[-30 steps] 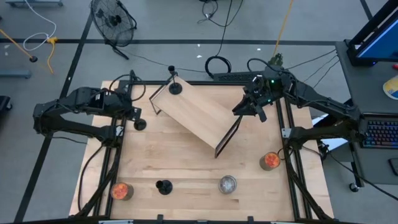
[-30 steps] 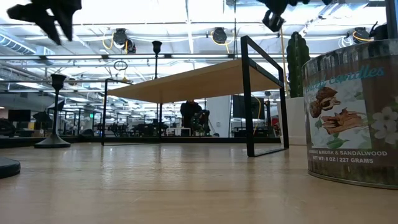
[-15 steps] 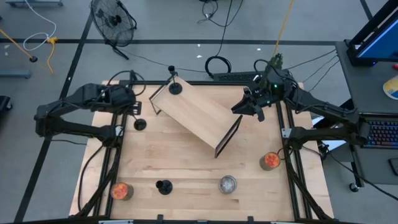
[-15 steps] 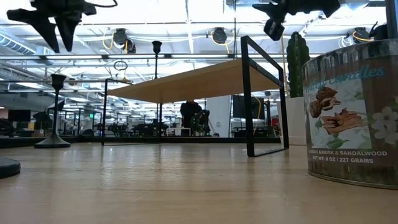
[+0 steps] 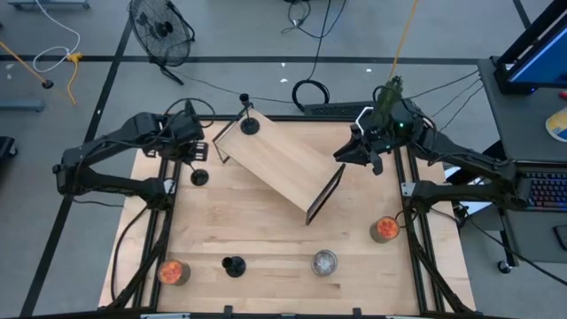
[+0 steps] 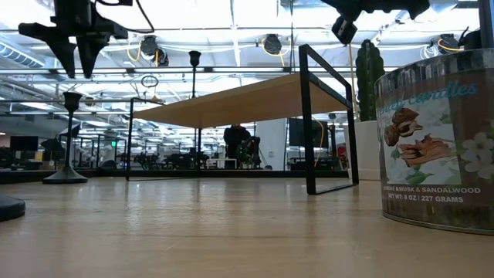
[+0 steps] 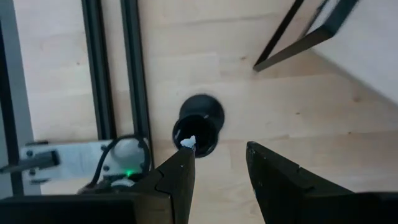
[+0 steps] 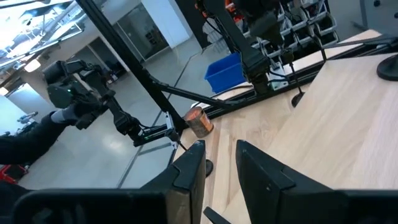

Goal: Pick & Place candle stick holders
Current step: Put the top black candle holder on the shelf

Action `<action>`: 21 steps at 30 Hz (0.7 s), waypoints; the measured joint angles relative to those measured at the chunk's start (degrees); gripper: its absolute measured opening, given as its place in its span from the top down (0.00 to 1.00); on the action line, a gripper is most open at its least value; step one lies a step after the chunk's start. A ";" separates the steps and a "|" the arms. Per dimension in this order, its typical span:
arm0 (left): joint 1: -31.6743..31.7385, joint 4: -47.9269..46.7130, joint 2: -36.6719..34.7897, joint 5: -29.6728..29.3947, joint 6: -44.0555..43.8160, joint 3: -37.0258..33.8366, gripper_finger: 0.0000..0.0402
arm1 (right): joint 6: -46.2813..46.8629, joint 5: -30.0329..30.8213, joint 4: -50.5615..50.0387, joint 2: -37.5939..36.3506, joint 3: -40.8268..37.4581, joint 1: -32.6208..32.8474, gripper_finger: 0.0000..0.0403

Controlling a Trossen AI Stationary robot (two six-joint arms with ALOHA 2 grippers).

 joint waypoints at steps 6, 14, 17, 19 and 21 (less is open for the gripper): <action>1.45 -0.05 -0.12 1.65 -0.90 -3.51 0.65 | 0.00 0.00 -0.03 -0.74 0.00 0.00 0.79; 3.51 -0.02 -1.86 1.82 -0.97 -4.18 0.74 | -0.02 0.00 -0.05 -0.74 0.00 0.00 0.79; 4.23 0.00 -2.87 1.76 -0.79 -4.18 0.76 | -0.02 -0.01 -0.05 -0.74 0.00 0.00 0.79; 4.47 -0.01 -3.07 1.75 -0.56 -4.18 0.75 | -0.01 0.00 -0.05 -0.74 0.00 0.00 0.79; 4.45 0.01 -3.03 1.54 0.11 -4.19 0.75 | -0.02 0.00 -0.05 -0.74 0.00 0.00 0.79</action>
